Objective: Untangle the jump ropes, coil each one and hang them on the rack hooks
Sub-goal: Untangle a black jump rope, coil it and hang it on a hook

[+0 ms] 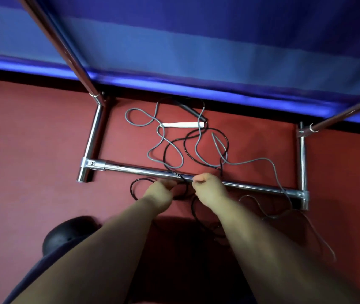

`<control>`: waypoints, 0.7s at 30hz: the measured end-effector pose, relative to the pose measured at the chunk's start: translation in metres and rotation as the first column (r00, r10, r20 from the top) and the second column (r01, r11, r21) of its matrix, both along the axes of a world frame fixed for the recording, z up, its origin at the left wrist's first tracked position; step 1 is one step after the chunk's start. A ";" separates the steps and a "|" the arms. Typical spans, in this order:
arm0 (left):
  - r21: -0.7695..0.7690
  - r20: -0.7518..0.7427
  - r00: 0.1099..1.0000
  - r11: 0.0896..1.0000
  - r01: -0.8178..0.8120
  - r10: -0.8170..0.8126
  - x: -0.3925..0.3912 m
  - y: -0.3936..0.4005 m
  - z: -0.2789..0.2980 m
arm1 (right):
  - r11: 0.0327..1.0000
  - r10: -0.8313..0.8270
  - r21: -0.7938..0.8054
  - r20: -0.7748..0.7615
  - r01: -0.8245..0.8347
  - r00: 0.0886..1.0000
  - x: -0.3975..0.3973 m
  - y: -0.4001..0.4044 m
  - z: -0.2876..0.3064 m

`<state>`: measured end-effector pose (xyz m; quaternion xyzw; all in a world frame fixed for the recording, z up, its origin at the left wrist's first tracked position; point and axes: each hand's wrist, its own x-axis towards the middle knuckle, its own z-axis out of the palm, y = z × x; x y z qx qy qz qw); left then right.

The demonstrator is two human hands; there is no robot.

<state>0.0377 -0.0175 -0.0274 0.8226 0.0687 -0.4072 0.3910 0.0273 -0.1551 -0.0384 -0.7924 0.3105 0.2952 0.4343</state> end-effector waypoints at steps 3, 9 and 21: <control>0.062 -0.060 0.997 0.997 0.056 -0.052 0.001 -0.002 -0.019 | 0.995 0.104 0.015 -0.088 -0.103 0.991 -0.006 -0.001 -0.024; 0.109 -0.176 0.951 0.955 0.275 -0.254 -0.008 -0.003 -0.046 | 0.997 0.064 0.056 -0.115 -0.058 0.991 -0.013 0.009 -0.045; 0.206 0.075 0.868 0.859 0.469 -0.491 0.009 -0.022 0.053 | 0.956 0.273 0.085 0.081 -0.279 0.959 0.005 -0.001 0.050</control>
